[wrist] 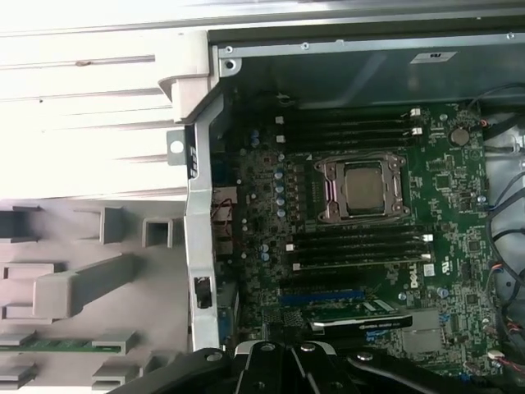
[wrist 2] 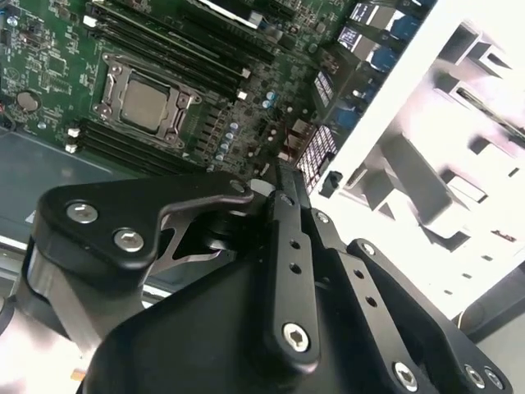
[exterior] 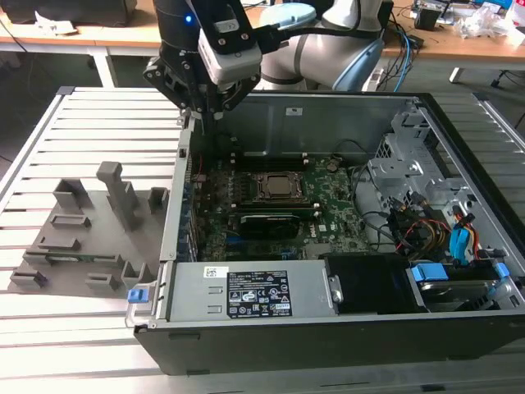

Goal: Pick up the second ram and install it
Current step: 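Reach for the second ram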

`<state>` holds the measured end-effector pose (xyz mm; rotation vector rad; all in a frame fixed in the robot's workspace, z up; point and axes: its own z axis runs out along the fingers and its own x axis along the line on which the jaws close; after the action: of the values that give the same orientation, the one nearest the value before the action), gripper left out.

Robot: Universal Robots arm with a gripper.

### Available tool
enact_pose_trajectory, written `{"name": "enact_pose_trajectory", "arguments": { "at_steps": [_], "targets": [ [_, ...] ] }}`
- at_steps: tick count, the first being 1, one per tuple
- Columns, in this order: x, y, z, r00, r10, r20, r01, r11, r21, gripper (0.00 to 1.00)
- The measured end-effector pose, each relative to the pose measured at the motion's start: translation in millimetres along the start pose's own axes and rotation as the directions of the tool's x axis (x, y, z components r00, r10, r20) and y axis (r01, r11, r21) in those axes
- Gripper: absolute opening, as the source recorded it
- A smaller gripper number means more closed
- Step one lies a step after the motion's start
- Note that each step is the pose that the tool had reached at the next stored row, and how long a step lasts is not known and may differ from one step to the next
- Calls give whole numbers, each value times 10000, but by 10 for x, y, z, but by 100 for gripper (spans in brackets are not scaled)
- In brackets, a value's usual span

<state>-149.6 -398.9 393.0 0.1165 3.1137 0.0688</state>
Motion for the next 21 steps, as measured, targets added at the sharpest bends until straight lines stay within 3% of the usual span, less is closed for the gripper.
{"name": "enact_pose_trajectory", "arguments": {
  "at_steps": [5, 13, 21],
  "targets": [
    [84, -6, -2, 10000, 1, 0, -1, 10000, 0, 11],
    [320, -24, -7, 10000, 1, 0, -1, 10000, -1, 11],
    [412, -31, -9, 10000, 0, -1, 0, 10000, 1, 11]
  ]
}}
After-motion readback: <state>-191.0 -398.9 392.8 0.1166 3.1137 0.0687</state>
